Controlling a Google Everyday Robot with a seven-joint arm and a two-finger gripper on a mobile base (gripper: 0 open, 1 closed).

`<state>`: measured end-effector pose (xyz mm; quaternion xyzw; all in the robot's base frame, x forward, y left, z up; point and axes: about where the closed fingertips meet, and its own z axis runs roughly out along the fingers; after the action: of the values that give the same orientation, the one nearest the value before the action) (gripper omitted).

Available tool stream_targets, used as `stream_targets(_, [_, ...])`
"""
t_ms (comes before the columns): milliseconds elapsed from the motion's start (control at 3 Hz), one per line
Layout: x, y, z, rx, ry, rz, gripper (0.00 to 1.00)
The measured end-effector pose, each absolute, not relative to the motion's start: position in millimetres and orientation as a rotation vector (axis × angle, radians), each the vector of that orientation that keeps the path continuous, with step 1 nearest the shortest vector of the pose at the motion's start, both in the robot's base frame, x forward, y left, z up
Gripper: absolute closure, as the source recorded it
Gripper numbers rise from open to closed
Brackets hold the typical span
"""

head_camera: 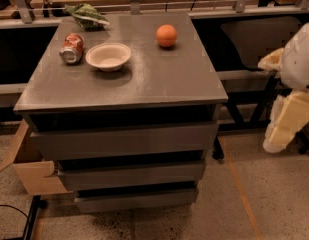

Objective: Open bottom drawer

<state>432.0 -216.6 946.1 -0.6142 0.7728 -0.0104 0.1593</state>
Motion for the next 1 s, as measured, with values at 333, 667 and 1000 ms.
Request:
stream_targets(333, [418,-213,858,-1.815,2.154,0.172,0.0])
stream_targets(667, [402,-207,741,-1.822,2.151,0.406,0.0])
stream_targets(1000, [402,-207,740,-1.823,2.151,0.406,0.0])
